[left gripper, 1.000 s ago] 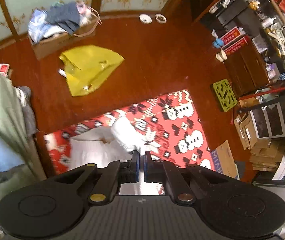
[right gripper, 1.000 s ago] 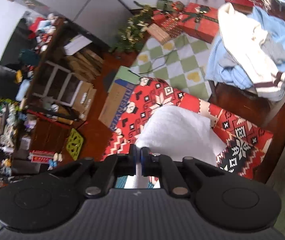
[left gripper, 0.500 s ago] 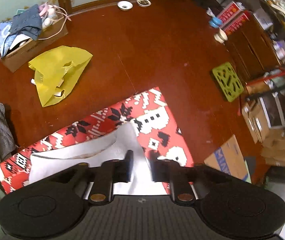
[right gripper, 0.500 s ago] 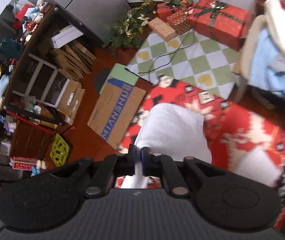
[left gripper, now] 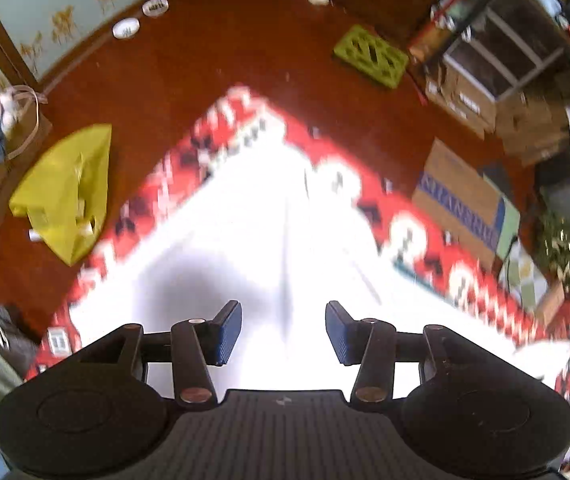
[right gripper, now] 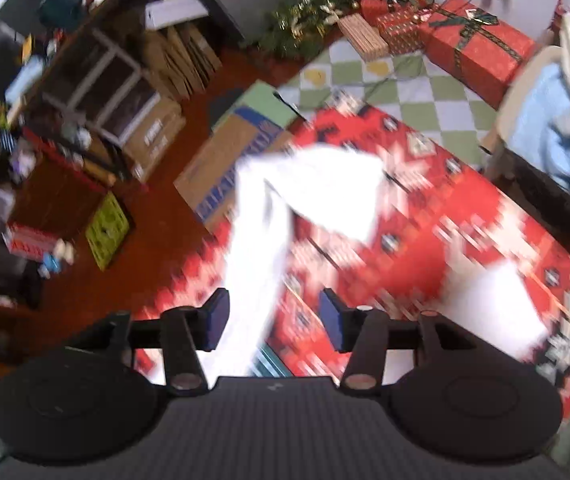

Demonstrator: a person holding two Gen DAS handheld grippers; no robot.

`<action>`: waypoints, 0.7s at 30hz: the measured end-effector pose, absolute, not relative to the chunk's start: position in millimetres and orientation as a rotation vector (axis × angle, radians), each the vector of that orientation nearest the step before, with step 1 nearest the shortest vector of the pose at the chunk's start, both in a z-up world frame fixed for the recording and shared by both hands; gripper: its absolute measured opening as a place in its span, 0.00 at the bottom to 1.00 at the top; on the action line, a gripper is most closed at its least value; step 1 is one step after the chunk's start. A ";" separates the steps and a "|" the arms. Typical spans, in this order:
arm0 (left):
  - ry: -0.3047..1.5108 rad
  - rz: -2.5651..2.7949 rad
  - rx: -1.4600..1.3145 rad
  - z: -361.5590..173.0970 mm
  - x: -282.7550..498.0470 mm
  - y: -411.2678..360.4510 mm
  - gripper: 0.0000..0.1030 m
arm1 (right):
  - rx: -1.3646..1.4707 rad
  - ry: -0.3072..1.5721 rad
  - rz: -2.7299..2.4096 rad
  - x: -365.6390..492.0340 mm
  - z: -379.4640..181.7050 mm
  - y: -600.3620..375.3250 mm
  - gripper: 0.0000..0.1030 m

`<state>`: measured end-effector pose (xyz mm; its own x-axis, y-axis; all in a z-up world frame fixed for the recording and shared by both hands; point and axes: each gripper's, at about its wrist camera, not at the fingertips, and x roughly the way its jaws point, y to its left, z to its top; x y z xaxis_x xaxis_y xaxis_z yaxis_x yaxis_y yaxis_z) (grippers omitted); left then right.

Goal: Fold clothes
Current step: 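Lay the garment down over the green mat and open both tools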

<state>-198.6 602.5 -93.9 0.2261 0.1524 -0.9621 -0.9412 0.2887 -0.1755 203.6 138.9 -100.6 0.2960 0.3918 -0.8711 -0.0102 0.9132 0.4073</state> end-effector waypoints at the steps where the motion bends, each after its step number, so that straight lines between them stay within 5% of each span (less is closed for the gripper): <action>1: 1.054 0.943 -0.961 -97.6 -202.2 593.2 0.45 | 0.327 1.254 0.277 190.8 -102.0 133.4 0.55; 11: 1.064 1.011 -0.783 -96.3 -231.5 509.2 0.53 | 0.076 1.228 0.433 139.5 -106.5 110.1 0.59; 21: 0.946 0.967 -0.714 -128.5 -255.7 519.0 0.51 | 0.002 1.125 0.500 112.0 -133.3 108.8 0.63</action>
<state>-255.7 519.0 -128.5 0.2497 0.3548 -0.9010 -0.9084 0.4081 -0.0910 112.0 108.8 -133.3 0.3328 0.3844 -0.8611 -0.3819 0.8898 0.2496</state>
